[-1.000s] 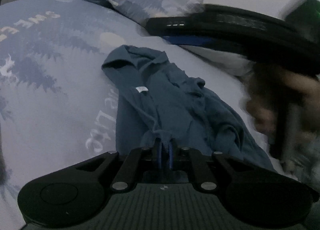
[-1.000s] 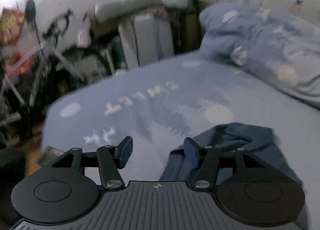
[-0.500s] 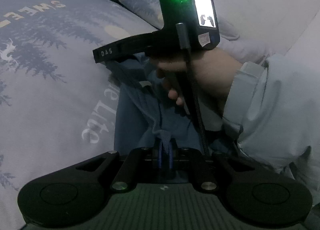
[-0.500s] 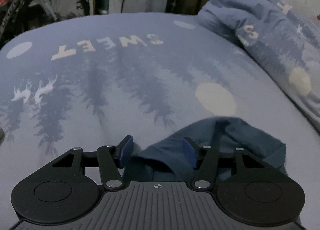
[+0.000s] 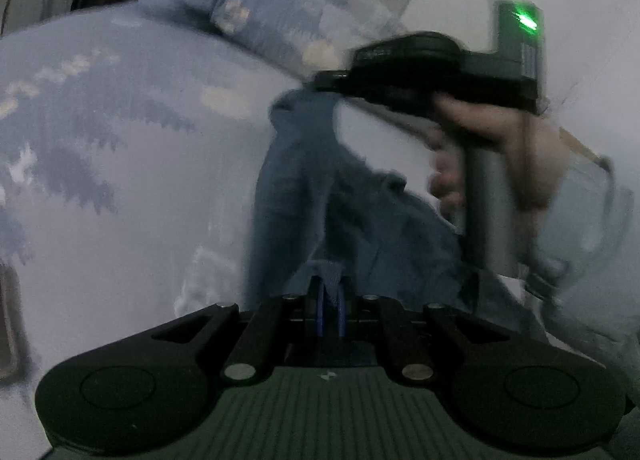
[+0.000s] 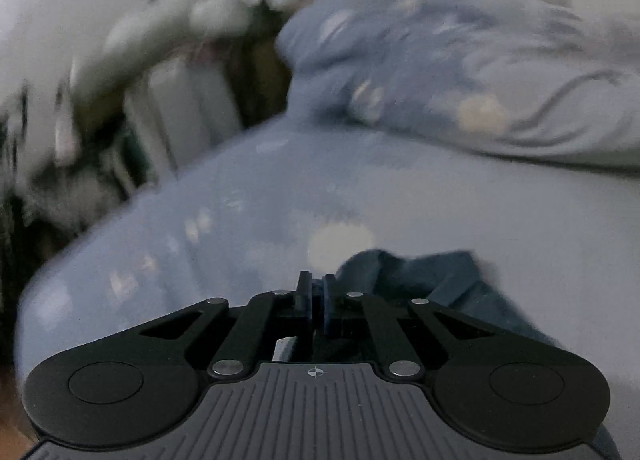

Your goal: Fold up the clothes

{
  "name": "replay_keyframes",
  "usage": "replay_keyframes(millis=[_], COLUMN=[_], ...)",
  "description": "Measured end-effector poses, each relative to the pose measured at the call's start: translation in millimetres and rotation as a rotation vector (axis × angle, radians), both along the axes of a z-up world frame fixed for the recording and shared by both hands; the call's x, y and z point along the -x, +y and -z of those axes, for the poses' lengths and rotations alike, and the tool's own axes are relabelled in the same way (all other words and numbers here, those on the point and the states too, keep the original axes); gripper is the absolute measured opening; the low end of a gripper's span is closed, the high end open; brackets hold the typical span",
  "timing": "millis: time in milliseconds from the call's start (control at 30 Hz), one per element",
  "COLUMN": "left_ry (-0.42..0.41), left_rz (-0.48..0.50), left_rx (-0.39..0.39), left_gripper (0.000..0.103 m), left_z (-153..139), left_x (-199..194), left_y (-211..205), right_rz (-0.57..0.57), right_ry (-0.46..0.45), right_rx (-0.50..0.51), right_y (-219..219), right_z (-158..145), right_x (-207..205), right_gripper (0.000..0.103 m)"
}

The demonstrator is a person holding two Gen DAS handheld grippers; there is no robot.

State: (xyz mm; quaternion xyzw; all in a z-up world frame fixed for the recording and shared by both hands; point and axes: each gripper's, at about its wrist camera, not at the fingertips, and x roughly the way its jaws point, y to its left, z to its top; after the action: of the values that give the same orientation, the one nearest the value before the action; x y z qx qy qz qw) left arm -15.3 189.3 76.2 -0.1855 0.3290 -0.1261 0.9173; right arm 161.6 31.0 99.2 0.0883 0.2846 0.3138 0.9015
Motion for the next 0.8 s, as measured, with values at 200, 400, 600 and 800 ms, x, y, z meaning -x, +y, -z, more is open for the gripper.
replay_keyframes(millis=[200, 400, 600, 800], left_ry=[-0.175, -0.329, -0.558, -0.737], left_rz=[-0.054, -0.099, -0.087, -0.056], left_rx=[-0.036, -0.035, -0.092, -0.149], left_gripper=[0.010, 0.010, 0.010, 0.010], left_z=[-63, -140, -231, -305], left_x=[17, 35, 64, 97], left_y=[2, 5, -16, -45], right_rz=[0.109, 0.166, 0.181, 0.179], right_ry=[-0.035, -0.104, -0.257, -0.465], right_rx=[-0.279, -0.484, -0.586, -0.627], right_y=[-79, -146, -200, -241], right_z=[-61, -112, -177, -254], right_x=[46, 96, 150, 217], right_gripper=[0.006, 0.006, 0.006, 0.006])
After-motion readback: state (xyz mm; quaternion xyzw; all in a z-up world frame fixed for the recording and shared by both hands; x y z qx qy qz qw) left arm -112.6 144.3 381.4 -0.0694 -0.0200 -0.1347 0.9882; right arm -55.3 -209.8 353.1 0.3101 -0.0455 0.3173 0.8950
